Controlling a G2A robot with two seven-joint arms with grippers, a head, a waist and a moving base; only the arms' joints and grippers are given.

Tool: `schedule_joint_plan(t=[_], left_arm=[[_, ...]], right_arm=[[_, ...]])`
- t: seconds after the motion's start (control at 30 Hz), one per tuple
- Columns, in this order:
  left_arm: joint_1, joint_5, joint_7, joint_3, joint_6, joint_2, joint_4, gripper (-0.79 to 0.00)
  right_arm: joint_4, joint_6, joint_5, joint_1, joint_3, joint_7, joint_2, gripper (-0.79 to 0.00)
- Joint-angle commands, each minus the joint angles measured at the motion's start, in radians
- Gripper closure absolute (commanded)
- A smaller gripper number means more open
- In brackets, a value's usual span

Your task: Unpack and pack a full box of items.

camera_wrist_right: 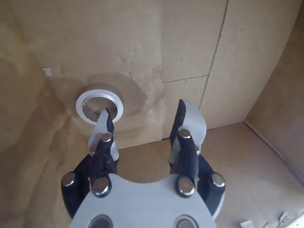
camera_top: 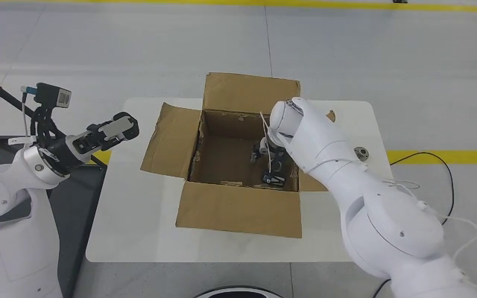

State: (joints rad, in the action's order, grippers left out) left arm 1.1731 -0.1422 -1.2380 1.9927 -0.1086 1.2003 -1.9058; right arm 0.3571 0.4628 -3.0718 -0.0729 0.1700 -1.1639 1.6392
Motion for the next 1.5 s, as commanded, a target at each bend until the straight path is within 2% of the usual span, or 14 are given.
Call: schedule_joint_plan(t=[0.0,0.1,0.3,0.6,1.27,1.3,1.4,1.47], left_arm=[[0.0,0.0,0.0,0.0,0.0,0.0,0.0,-0.785],[0.0,0.0,0.0,0.0,0.0,0.0,0.0,-0.785],[0.0,0.0,0.0,0.0,0.0,0.0,0.0,-0.785],[0.0,0.0,0.0,0.0,0.0,0.0,0.0,-0.785],[0.0,0.0,0.0,0.0,0.0,0.0,0.0,-0.785],[0.0,0.0,0.0,0.0,0.0,0.0,0.0,-0.785],[0.0,0.0,0.0,0.0,0.0,0.0,0.0,-0.785],[0.0,0.0,0.0,0.0,0.0,0.0,0.0,-0.785]], right_arm=[[-0.001,0.0,0.0,-0.002,0.0,0.001,0.001,-0.406],[-0.003,0.001,0.0,-0.003,0.0,0.002,0.003,-0.366],[-0.009,-0.001,0.0,-0.003,0.0,0.005,0.006,-0.231],[-0.013,-0.004,0.0,0.001,0.0,0.004,0.011,-0.289],[-0.018,-0.009,0.0,-0.005,0.0,-0.01,0.014,-0.252],[-0.018,-0.009,0.0,-0.005,0.0,-0.01,0.014,-0.237],[-0.018,-0.009,0.0,-0.005,0.0,-0.01,0.014,0.0],[-0.018,-0.009,0.0,-0.005,0.0,-0.01,0.014,0.0]])
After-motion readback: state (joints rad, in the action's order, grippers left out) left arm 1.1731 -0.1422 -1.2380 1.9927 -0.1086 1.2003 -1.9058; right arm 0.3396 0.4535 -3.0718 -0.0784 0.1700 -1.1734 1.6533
